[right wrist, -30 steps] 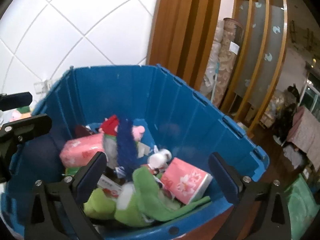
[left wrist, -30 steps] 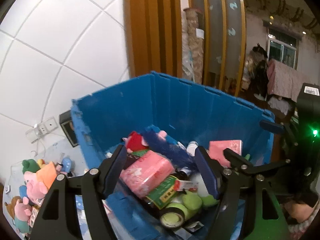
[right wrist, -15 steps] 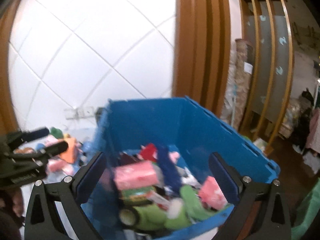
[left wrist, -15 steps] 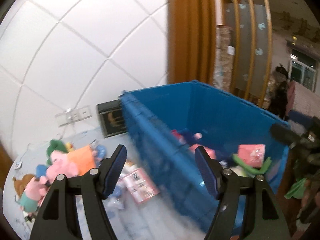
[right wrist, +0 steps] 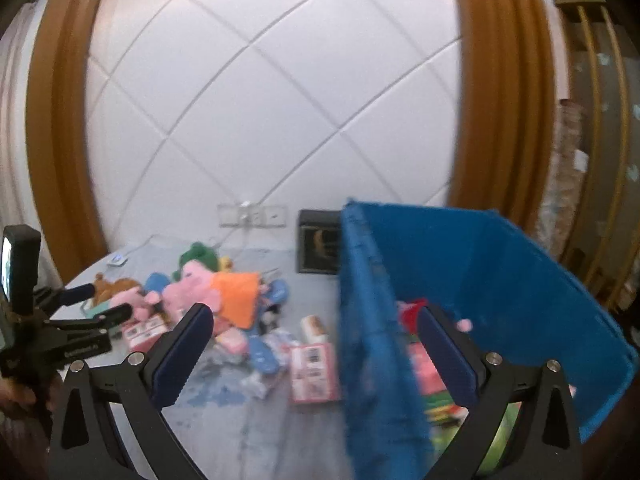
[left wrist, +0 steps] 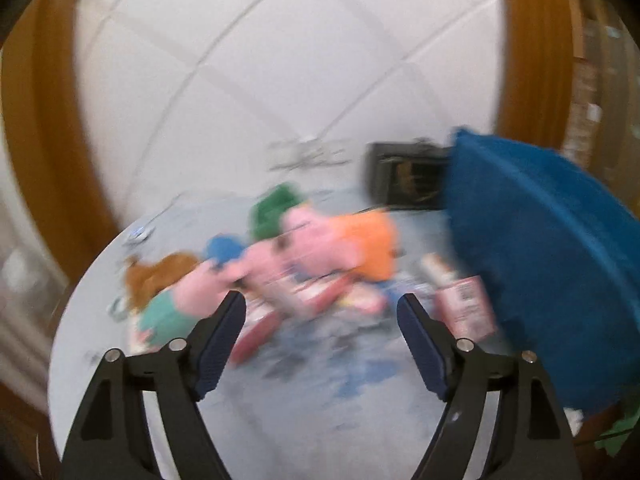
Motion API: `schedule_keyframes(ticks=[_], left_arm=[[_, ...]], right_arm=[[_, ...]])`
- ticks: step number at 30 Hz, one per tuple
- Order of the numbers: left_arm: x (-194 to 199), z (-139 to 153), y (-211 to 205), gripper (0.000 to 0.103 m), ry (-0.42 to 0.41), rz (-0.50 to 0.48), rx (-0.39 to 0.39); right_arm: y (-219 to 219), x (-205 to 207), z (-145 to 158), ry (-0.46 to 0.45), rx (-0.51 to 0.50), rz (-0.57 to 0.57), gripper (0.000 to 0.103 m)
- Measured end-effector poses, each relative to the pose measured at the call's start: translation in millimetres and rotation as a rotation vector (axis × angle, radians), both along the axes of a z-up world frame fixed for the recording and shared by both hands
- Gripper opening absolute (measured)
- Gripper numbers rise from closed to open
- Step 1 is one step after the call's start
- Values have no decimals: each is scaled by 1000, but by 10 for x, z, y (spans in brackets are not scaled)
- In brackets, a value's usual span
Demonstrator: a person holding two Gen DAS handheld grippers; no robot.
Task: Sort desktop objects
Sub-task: 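Move both grippers back toward the cluttered table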
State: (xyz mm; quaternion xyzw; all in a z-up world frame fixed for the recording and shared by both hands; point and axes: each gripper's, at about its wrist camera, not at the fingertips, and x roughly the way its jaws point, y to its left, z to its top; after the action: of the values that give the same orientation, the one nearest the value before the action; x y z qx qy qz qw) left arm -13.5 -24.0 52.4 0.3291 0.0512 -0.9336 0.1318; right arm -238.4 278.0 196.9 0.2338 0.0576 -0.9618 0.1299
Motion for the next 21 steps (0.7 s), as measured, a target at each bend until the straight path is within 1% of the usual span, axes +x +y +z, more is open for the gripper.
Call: schedule_keyframes(ticks=[1,4,7,11,15,18,21], left_arm=[[44,-92,-220,78,-21,46,5],[190,-326,-712,78,-64,136,22],[323,-576,-1129,78,-110,203,33],[514,-946,-1765,78,-194,325,65],[623,-1256,-2393,78,-256,433,108],[600,-1390,-2815,78,-269,480,135],[482,-1510,-3249,78,-268,513,165]], right_arm=[[-82,-34,-54,-12,1,10,103],[-346,-196,-278,-76,5,32,103],[-541,-393,-548,-158,2,43,103],[-730,-636,-919,-256,-3,46,103],[-853,-922,-1292,-362,6,25,103],[-966,-1178,-1585,-445,21,4,103],[-1054,-1323,-1762,-489,24,-8,103]])
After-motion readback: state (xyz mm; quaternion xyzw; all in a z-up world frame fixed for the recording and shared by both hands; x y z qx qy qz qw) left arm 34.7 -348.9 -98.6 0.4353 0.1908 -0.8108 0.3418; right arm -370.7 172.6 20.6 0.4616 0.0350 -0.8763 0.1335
